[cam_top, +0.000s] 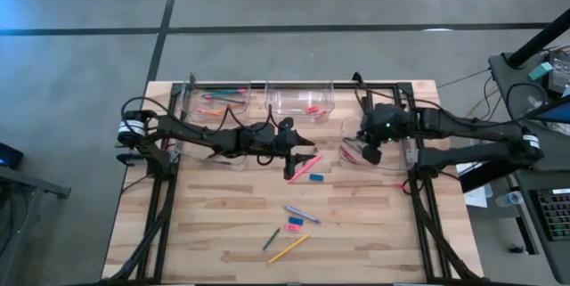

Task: Sort crayons/erasers/pens/pencils in bins
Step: Put the blue crayon into the bottom right transparent bin, then put the pink pencil into the top left transparent bin

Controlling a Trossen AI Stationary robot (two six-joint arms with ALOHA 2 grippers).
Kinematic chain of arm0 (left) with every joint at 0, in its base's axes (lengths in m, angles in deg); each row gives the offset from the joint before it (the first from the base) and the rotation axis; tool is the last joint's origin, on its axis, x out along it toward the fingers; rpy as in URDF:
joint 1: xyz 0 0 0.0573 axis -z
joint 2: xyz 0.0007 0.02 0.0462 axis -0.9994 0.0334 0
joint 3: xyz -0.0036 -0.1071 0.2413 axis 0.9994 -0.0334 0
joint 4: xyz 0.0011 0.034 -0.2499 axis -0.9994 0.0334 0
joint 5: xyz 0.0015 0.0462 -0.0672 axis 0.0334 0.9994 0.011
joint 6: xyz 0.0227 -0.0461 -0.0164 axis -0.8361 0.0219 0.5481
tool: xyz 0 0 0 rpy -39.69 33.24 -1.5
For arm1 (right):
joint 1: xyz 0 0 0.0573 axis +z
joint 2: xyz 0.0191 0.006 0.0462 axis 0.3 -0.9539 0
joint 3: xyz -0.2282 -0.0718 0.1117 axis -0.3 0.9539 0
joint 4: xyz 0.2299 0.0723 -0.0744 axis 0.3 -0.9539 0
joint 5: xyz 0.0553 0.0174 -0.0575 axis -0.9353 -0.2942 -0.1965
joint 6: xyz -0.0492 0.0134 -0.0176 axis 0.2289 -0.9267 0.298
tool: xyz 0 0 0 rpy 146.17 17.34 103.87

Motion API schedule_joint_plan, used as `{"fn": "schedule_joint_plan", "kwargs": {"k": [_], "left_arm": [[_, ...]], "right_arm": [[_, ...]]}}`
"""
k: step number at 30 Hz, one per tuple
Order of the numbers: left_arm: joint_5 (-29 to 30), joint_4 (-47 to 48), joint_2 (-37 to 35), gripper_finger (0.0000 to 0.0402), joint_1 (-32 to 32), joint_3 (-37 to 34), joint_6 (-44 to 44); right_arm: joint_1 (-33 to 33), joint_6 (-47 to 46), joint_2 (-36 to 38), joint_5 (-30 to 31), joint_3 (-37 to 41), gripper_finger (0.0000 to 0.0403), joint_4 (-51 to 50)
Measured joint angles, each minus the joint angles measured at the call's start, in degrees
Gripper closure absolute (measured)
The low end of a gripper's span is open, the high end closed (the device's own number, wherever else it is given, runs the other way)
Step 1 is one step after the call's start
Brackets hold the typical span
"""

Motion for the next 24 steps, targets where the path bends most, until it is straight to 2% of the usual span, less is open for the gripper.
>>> {"fn": "schedule_joint_plan", "kwargs": {"k": [5, 14, 17, 24], "left_arm": [[0.3, 0.0, 0.0, 0.0228, 0.0, 0.0, 1.3], [0.3, 0.9, 0.3, 0.0228, 0.0, 0.0, 1.5], [0.3, 1.0, 0.4, 0.0228, 0.0, 0.0, 2.0], [0.3, 2.7, 0.5, 0.0228, 0.6, 0.0, 4.0]], "right_arm": [[0.0, 0.4, -1.7, 7.3, -0.4, 0.0365, -7.0], [0.0, 3.4, -5.9, 8.1, -0.5, 0.0353, -9.0], [0.0, 4.6, -6.4, 8.1, -0.7, 0.0321, -9.0], [0.0, 3.4, -6.6, 8.1, -1.1, 0.0216, -9.1]]}}
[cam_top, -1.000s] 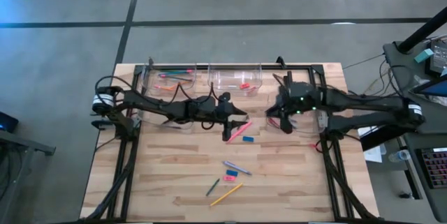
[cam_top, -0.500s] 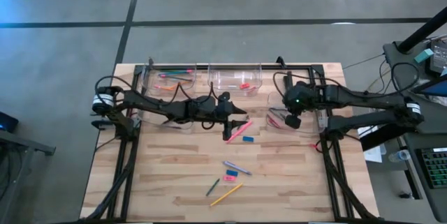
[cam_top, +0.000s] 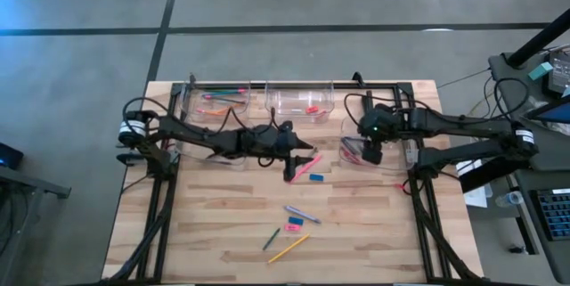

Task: Sort crayons/erasers/pens/pencils in bins
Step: Put the pink pencil into the top left transparent bin

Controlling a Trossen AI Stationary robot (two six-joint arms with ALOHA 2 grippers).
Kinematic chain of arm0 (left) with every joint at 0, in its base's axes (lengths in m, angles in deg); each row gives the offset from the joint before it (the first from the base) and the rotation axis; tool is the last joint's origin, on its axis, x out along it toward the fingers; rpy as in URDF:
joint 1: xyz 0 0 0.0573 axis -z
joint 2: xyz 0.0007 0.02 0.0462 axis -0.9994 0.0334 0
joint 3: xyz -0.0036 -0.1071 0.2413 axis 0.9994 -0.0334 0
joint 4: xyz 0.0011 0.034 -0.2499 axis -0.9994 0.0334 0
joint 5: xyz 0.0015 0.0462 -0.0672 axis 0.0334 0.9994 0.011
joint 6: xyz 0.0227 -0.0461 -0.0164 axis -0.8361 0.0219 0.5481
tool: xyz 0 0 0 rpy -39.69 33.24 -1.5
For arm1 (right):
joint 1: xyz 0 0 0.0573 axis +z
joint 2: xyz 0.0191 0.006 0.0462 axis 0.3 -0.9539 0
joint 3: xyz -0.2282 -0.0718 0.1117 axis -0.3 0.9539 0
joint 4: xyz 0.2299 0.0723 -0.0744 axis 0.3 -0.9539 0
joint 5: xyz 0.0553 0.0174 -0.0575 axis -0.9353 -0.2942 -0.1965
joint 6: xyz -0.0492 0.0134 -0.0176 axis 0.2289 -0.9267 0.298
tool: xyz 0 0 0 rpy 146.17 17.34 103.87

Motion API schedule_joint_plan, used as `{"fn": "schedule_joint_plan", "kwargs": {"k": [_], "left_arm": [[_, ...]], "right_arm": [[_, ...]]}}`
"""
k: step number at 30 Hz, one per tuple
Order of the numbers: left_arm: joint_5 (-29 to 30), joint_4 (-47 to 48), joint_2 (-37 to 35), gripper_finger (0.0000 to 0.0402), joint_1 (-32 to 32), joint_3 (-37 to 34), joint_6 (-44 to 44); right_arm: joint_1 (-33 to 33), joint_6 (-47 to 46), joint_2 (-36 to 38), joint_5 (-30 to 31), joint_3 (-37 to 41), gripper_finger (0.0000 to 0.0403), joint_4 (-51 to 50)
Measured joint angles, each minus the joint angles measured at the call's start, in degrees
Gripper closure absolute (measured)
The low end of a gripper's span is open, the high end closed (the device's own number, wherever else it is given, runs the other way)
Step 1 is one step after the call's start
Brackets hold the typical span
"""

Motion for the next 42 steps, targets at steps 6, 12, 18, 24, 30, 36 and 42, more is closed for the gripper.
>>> {"fn": "schedule_joint_plan", "kwargs": {"k": [6, 12, 18, 24, 30, 36, 42], "left_arm": [[1.4, 8.0, 0.0, 0.0228, 1.5, 0.3, 4.1], [12.9, 21.5, 0.0, 0.0228, 5.6, 0.4, 8.9], [16.1, 24.1, 3.6, 0.0228, 7.8, 0.4, 14.1], [16.8, 23.8, 9.1, 0.0228, 8.0, 2.3, 15.6], [20.2, 24.5, 11.2, 0.0228, 8.1, 2.6, 19.9], [20.2, 24.8, 12.0, 0.0228, 8.3, 2.6, 20.2], [20.2, 24.8, 12.3, 0.0228, 9.5, 2.6, 19.9]], "right_arm": [[2.1, -3.1, 2.6, -4.4, -0.9, 0.0172, 3.1], [9.1, -5.4, 7.7, -7.6, 0.9, 0.0167, 11.7], [16.0, -8.4, 11.6, -7.5, 1.2, 0.0172, 15.5], [22.6, -8.7, 13.5, -7.5, 3.3, 0.0174, 23.9], [28.2, -8.4, 13.7, -7.5, 7.1, 0.0174, 32.3], [30.6, -9.1, 13.8, -7.4, 11.9, 0.0174, 41.0], [31.1, -8.8, 13.8, -7.4, 15.4, 0.0174, 46.8]]}}
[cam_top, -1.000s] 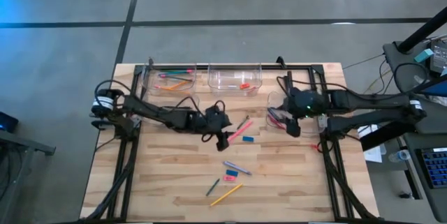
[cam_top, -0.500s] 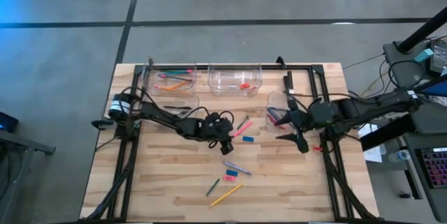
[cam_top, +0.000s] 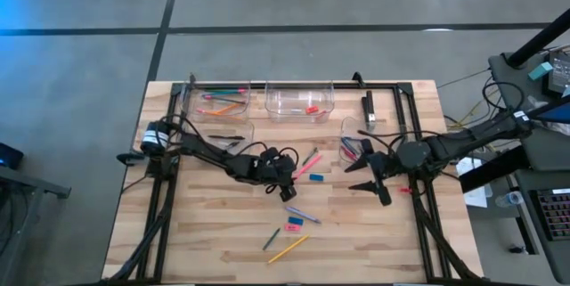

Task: Sort crayons/erasers/pens/pencils in bins
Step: Put the pink pencil into the top left transparent bin

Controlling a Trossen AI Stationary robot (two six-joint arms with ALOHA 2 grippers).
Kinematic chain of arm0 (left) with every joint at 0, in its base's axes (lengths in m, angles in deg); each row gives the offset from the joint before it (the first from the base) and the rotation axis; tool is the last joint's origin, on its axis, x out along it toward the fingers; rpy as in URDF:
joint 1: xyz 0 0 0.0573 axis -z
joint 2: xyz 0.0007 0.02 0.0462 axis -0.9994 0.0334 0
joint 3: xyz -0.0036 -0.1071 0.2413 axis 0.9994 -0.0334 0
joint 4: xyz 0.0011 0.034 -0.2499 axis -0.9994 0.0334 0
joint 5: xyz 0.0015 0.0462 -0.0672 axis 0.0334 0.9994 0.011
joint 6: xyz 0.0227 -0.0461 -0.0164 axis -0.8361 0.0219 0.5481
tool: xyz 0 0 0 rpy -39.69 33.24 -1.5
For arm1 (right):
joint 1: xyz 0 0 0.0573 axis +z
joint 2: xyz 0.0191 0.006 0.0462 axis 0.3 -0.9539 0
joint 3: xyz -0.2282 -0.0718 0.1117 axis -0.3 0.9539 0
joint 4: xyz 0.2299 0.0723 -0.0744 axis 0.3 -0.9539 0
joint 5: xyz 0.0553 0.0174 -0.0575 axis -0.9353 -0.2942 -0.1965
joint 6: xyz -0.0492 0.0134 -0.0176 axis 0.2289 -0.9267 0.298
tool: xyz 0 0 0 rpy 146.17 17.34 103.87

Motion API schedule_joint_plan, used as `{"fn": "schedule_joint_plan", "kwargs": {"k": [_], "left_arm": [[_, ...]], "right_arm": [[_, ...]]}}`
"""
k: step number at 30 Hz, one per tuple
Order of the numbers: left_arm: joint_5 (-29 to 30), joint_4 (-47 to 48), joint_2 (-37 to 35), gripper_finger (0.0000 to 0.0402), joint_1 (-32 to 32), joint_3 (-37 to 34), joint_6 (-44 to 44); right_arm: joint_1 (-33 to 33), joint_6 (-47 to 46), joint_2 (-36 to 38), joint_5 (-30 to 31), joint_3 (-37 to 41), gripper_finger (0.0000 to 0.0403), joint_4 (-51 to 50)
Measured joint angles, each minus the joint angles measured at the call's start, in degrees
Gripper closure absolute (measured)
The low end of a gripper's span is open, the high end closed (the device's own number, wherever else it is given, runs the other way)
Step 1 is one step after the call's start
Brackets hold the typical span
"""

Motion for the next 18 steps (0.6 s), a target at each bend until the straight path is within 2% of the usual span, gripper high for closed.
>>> {"fn": "schedule_joint_plan", "kwargs": {"k": [12, 15, 18], "left_arm": [[3.8, -3.7, 7.7, 0.0234, 0.6, 2.8, 0.2], [3.9, -2.0, 9.1, 0.0265, 0.6, 3.8, 0.3], [3.9, -1.1, 9.2, 0.0319, 0.5, 3.5, 0.1]], "right_arm": [[0.0, 0.4, -0.2, 0.0, 0.5, 0.0174, 1.0], [0.0, 0.4, -0.6, 0.0, 0.6, 0.0174, 1.0], [0.0, 0.3, -0.8, 0.0, 0.6, 0.0174, 1.1]]}}
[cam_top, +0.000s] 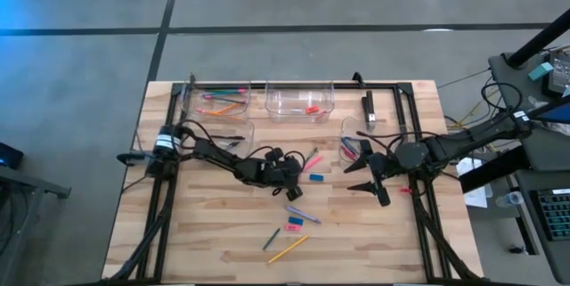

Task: Sort crayons/erasers/pens/pencils in bins
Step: Put the pink pencil into the top left transparent bin

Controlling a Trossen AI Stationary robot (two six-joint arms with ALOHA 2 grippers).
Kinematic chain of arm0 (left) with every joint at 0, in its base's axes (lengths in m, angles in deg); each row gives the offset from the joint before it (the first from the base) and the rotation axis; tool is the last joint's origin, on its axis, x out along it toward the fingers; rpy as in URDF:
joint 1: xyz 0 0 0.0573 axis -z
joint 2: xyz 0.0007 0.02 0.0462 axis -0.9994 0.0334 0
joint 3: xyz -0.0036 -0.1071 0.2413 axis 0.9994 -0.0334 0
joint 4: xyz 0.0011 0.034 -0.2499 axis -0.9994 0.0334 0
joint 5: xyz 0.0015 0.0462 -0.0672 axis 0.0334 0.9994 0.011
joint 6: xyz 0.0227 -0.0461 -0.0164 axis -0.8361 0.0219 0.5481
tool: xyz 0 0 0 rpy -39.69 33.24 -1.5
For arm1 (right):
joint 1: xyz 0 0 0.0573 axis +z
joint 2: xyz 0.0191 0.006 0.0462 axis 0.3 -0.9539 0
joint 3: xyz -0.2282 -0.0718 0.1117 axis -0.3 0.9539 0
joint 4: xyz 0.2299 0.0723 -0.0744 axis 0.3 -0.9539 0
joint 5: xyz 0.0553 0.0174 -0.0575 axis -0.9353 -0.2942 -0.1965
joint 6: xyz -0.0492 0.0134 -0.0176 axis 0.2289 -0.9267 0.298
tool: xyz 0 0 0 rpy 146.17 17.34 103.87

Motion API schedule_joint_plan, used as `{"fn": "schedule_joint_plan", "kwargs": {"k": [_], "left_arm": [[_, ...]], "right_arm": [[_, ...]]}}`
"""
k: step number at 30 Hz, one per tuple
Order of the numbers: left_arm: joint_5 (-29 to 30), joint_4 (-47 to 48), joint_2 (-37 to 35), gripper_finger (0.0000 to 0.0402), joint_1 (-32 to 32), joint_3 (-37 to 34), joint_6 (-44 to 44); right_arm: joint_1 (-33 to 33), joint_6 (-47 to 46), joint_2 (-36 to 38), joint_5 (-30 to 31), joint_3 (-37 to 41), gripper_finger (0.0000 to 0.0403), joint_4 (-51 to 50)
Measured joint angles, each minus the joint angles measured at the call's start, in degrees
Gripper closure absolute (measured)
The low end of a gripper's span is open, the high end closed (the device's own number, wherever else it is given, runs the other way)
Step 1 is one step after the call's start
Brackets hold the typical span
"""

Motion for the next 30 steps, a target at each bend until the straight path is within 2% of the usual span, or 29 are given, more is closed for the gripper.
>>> {"fn": "schedule_joint_plan", "kwargs": {"k": [3, 4, 12, 15, 18, 25, 30], "left_arm": [[0.1, 0.6, 0.0, 0.0381, 0.0, -0.3, 0.0], [0.0, 0.9, 0.0, 0.0389, 0.0, -0.2, 0.0], [-0.9, 1.5, -2.6, 0.0396, 0.0, 0.5, 0.0], [-2.9, 3.2, -5.5, 0.0398, 0.5, 0.1, -0.1], [-2.5, 2.4, -9.0, 0.0399, 1.2, 0.1, -0.3], [1.9, 2.5, -16.7, 0.0400, 3.6, 0.2, -5.3], [10.5, 14.3, -25.5, 0.0401, 3.6, 0.1, -6.4]], "right_arm": [[0.0, -0.3, 0.0, 0.0, 0.0, 0.0174, 0.0], [0.0, -0.6, 0.0, 0.0, 0.0, 0.0174, 0.0], [0.0, -0.6, -0.1, 0.0, 0.0, 0.0174, -0.2], [0.0, -0.6, -0.2, 0.0, 0.1, 0.0174, -0.3], [0.0, -0.6, -0.4, 0.0, 0.1, 0.0174, -0.5], [0.0, -0.6, -0.7, 0.0, 0.2, 0.0174, -0.4], [0.0, -0.7, -1.2, 0.0, 0.3, 0.0174, -0.5]]}}
